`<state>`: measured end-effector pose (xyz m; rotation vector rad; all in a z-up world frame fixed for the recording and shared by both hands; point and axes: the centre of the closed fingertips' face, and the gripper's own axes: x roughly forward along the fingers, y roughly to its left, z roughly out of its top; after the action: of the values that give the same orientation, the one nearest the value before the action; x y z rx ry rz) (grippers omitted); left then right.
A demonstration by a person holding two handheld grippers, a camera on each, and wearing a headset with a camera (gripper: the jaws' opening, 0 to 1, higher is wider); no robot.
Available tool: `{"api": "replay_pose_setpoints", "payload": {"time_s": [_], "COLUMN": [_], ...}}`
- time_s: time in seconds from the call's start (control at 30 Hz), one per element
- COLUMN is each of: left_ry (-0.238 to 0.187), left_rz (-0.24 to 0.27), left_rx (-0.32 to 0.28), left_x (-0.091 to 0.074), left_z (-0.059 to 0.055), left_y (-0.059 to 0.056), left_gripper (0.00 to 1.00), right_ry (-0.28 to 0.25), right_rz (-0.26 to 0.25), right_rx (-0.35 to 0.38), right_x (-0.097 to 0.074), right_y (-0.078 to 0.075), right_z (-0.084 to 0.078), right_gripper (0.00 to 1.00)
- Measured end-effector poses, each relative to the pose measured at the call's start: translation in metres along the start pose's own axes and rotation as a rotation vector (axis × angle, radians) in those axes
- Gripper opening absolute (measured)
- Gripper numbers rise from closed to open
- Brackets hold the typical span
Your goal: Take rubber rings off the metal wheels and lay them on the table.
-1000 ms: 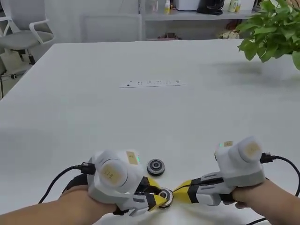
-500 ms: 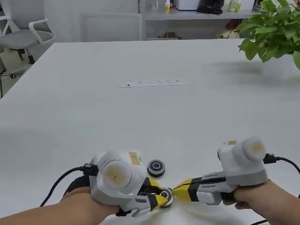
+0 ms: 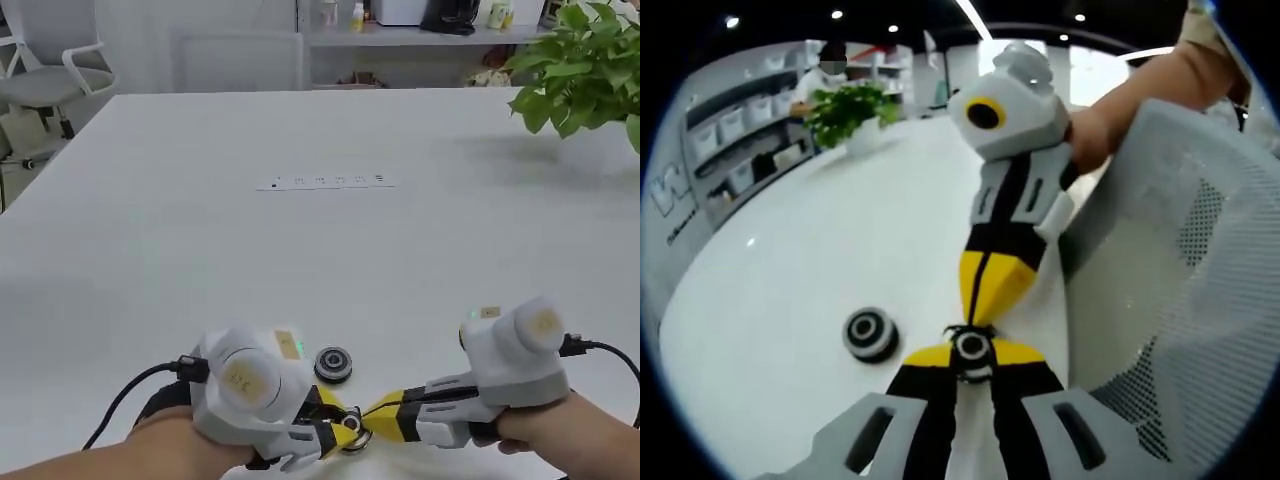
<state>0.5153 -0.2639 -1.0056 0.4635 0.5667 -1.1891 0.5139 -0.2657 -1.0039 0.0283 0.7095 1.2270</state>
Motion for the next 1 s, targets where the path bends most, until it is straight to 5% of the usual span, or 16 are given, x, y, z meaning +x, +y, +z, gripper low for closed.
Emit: {"api": "replay_pose_setpoints", "payload": {"time_s": [0.77,0.83,0.87,1.0], "left_ry": [-0.002,-0.003,-0.008,-0.012], "left_rz": [-0.002,-0.001,-0.001,-0.001], "left_rx": [0.008,0.008,0.012,0.011], "left_x": [0.0,0.0,0.0,-0.001], "left_z": [0.0,0.0,0.001,0.001], "left_y": [-0.001,-0.001,-0.001,-0.002], "left_gripper": [0.12,0.12,0.12,0.12], "right_ry": [-0.01,-0.034,-0.017,-0.014], "right_rz": [0.034,0.117,0.072,0.059], "right_rx": [0.009,0.041,-0.019,0.008], "right_x": [0.002,0.003,0.003,0.003], "right_y": [0.007,0.023,0.015,0.011], "right_z": [0.001,0.007,0.006,0.003], "right_gripper": [0.0,0.0,0.0,0.0]}}
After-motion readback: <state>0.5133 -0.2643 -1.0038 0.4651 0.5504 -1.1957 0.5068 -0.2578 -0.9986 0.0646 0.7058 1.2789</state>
